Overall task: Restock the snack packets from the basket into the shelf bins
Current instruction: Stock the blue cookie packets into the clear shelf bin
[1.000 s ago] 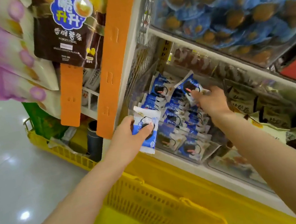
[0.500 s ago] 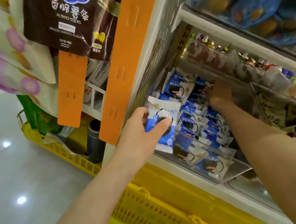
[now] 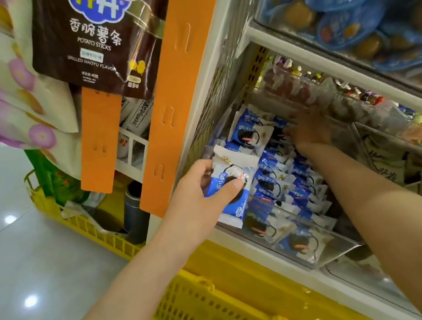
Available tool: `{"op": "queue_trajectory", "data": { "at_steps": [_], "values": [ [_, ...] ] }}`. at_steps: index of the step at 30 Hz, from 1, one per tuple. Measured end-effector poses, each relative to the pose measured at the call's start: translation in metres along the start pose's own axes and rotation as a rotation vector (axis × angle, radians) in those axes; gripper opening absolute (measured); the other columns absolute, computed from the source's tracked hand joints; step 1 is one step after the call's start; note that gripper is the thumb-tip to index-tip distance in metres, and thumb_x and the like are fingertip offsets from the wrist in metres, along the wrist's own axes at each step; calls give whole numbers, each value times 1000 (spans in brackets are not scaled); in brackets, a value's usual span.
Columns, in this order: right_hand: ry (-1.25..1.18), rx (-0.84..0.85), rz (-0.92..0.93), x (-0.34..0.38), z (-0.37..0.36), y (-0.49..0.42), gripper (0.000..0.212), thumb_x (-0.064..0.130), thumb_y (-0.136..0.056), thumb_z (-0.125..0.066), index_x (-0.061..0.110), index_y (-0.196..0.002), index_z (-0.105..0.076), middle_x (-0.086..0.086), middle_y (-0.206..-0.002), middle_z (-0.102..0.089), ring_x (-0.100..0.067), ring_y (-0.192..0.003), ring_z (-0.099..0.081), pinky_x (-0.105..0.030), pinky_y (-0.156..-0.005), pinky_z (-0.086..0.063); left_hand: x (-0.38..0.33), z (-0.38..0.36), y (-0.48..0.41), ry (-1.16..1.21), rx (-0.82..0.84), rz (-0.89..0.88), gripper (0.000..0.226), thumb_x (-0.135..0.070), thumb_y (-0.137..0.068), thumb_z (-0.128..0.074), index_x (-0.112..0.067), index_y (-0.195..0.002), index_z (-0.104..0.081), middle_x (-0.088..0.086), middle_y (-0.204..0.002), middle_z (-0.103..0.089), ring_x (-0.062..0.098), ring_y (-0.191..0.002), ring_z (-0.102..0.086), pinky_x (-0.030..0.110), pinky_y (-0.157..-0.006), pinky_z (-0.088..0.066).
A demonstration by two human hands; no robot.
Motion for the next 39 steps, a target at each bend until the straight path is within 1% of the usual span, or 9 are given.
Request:
{"op": "queue_trajectory", "data": {
  "at_steps": [5,8,15,20,25,31,33,36,39],
  "values": [
    [-148,-27,125,22,32,43,42,34,-99,-37,6,-131,-41,-20,-131,-47,-34,-122,-44,-42,-103,-36,0,1,1,11,45,86,39,-34,-89,-58,-28,-127,-50,-5,-124,-56,13,-115,-51,33,-92,-44],
    [-546,-62,227,34,58,97,28,29,-99,-39,11,-114,-55,-8,-101,-59,-15,-82,-57,-16,-73,-44,-2,-4,7,105,116,198,42,-23,-91,-53,-29,-132,-48,-2,-131,-53,19,-118,-51,42,-97,-44],
    [-784,432,370,41,84,191,38,35,-96,-45,0,-88,-61,-12,-70,-57,-17,-59,-49,-24,-59,-38,-13,-9,29,-25,192,75,36,-20,-83,-69,-24,-116,-57,-10,-107,-62,5,-94,-63,20,-74,-53],
    [-985,613,147,12,92,212,25,31,-85,-63,18,-106,-63,-1,-91,-72,-12,-82,-68,-25,-73,-57,-20,-10,41,-35,99,-34,16,-25,-87,-63,-22,-103,-65,-7,-92,-71,8,-85,-66,23,-73,-53],
    [-657,449,269,3,98,230,57,49,-80,-62,21,-128,-53,4,-115,-62,-17,-90,-64,-39,-84,-54,-31,-23,52,-146,83,-182,14,-25,-87,-62,-23,-100,-64,-3,-95,-70,12,-89,-65,31,-80,-53],
    [-899,358,139,-15,111,216,30,44,-84,-60,25,-107,-63,5,-88,-71,-7,-69,-67,-24,-60,-55,-38,-31,36,-200,41,-312,23,-17,-89,-59,-20,-112,-64,-9,-101,-67,2,-93,-62,17,-83,-49],
    [-884,270,7,-25,108,193,28,40,-86,-62,22,-107,-61,5,-73,-66,-5,-57,-62,-20,-49,-47,-38,-29,25,-395,-53,-397,24,-21,-93,-54,-19,-115,-62,-9,-102,-64,5,-98,-56,18,-86,-42],
    [-679,90,-110,-38,95,147,46,36,-86,-64,12,-124,-55,8,-75,-55,-12,-68,-52,-26,-60,-38,-27,-33,10,-735,-6,-501,25,-31,-96,-43,-22,-112,-61,-7,-107,-63,12,-102,-50,35,-99,-36],
    [-589,80,-178,-38,76,104,44,36,-88,-61,3,-117,-60,-7,-90,-60,-18,-77,-54,-28,-69,-41,-10,-37,-1,-1041,86,-556,39,-43,-97,-29,-24,-113,-60,-8,-113,-63,9,-105,-52,32,-103,-28]
  ]
}}
Point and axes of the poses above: each hand's wrist, its own y-axis away from the middle knuckle, its own z-axis out of the back of the hand, x = y × z, the point moved 3 cm from there along -y, towards the middle knuckle
